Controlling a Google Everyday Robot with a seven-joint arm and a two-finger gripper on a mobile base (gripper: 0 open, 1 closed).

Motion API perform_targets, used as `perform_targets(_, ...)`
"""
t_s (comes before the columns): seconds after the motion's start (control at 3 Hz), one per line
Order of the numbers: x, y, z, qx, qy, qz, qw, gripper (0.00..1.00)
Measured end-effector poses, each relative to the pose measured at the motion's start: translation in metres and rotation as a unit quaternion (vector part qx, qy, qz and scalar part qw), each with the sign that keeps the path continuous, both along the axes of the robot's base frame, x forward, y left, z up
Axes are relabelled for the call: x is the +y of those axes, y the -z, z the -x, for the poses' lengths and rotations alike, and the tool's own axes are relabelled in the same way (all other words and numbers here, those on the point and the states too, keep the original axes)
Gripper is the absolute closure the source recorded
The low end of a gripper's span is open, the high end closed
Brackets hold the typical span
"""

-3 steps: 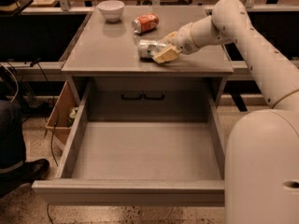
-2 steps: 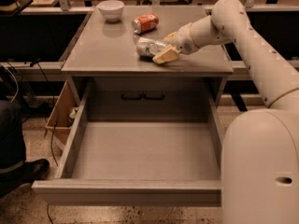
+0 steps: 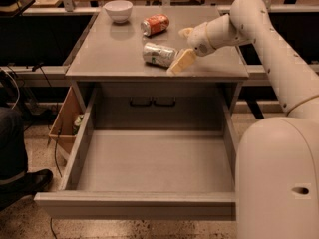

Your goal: Pick 7up can from top drawer and place on counter

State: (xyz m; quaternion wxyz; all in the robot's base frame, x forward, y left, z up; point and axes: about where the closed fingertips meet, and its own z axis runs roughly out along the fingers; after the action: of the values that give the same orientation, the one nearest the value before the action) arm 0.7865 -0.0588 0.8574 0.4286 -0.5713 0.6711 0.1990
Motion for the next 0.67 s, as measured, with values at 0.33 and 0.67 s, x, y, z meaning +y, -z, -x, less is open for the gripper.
perform_targets(0.33, -0.030, -0.009, 0.012, 0.000, 0.009, -0.006, 0.9999, 0.00)
perform_targets(0.67, -0.084, -0.026, 0.037, -0.006, 0.039, -0.003, 0.9992, 0.00)
